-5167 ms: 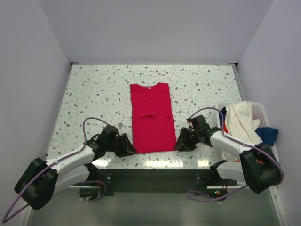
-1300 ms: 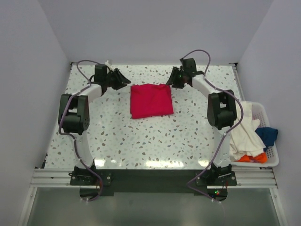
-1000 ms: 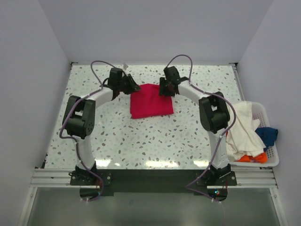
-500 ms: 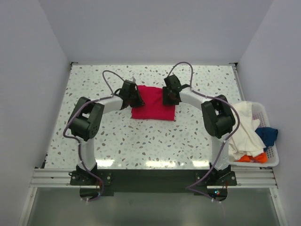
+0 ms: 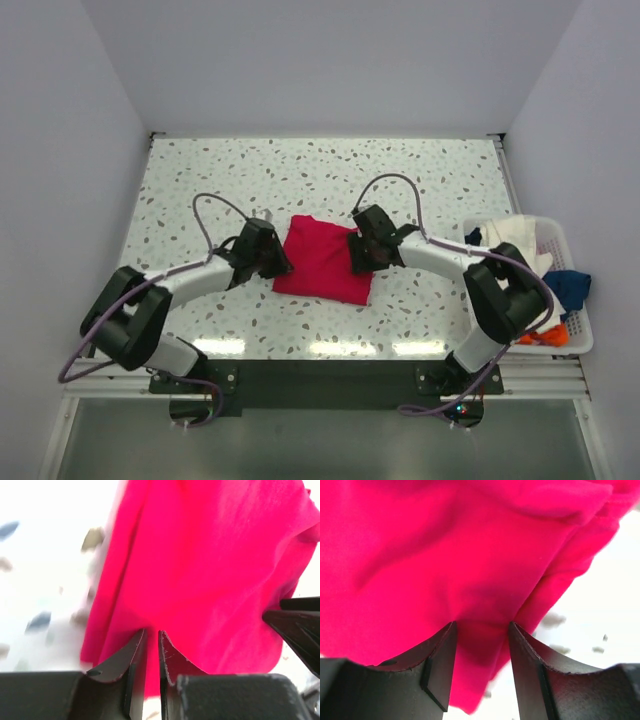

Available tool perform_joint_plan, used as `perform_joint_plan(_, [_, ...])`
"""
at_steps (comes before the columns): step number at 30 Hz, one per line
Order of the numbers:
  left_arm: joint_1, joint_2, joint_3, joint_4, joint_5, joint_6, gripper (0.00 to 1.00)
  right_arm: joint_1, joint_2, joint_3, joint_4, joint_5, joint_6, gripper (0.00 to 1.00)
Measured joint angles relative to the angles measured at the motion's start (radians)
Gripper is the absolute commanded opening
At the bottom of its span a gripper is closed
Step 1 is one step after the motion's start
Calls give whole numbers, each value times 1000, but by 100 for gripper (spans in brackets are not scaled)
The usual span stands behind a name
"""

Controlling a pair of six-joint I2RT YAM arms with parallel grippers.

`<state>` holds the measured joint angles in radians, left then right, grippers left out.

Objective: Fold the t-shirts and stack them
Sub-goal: Fold the tshirt

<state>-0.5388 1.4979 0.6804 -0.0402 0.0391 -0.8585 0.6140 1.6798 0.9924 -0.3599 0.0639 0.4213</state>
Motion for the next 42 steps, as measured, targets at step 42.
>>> perform_joint_plan(42, [197,50,179,-82,-10,167,49,-202,259,267,111,-272,13,58])
